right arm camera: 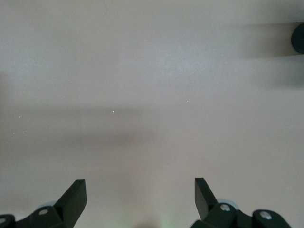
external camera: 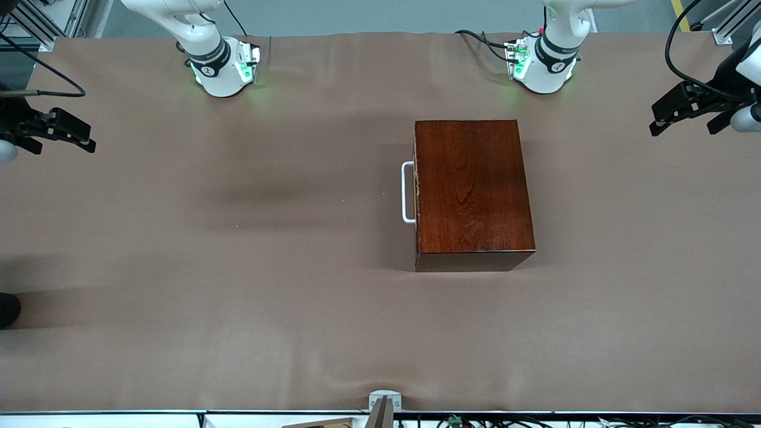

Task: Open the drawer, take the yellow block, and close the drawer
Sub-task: 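Move the left gripper over the wooden cabinet toward the drawer handle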

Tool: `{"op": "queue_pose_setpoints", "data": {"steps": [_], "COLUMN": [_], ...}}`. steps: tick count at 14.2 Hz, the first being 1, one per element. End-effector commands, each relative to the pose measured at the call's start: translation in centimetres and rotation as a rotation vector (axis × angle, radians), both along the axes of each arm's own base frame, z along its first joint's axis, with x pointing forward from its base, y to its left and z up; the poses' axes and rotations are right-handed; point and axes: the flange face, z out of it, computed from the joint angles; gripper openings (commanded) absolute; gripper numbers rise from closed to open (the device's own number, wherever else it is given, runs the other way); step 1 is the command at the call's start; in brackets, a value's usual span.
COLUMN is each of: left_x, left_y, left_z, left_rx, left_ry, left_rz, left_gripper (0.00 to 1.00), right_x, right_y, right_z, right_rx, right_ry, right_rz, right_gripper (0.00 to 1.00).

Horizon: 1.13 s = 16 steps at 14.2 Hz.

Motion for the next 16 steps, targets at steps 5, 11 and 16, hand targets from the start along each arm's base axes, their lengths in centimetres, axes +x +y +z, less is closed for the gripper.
{"op": "queue_pose_setpoints", "data": {"steps": [5,11,16], "left_x": [0.0,0.8,2.7], "left_y": [0.0,-4.7,-15.4], "left_z": [0.7,-1.7,-5.6], "left_rx": [0.023,0.023,-0.007], "left_ry": [-0.001,0.048,0.107], "left_rz": [-0.004,-0.084,-0.244], "left_gripper": [1.0,1.0,1.0], "right_x": [0.0,0.0,0.0], "right_y": [-0.3,-0.4,-0.5], "right_z": [0.3,0.3,0.3], "right_rx": [-0.021,-0.019,-0.019], "right_ry": [-0.007,-0.007,-0.007], "right_rz": [0.002,-0.001,-0.005], "right_gripper": [1.0,1.0,1.0]}}
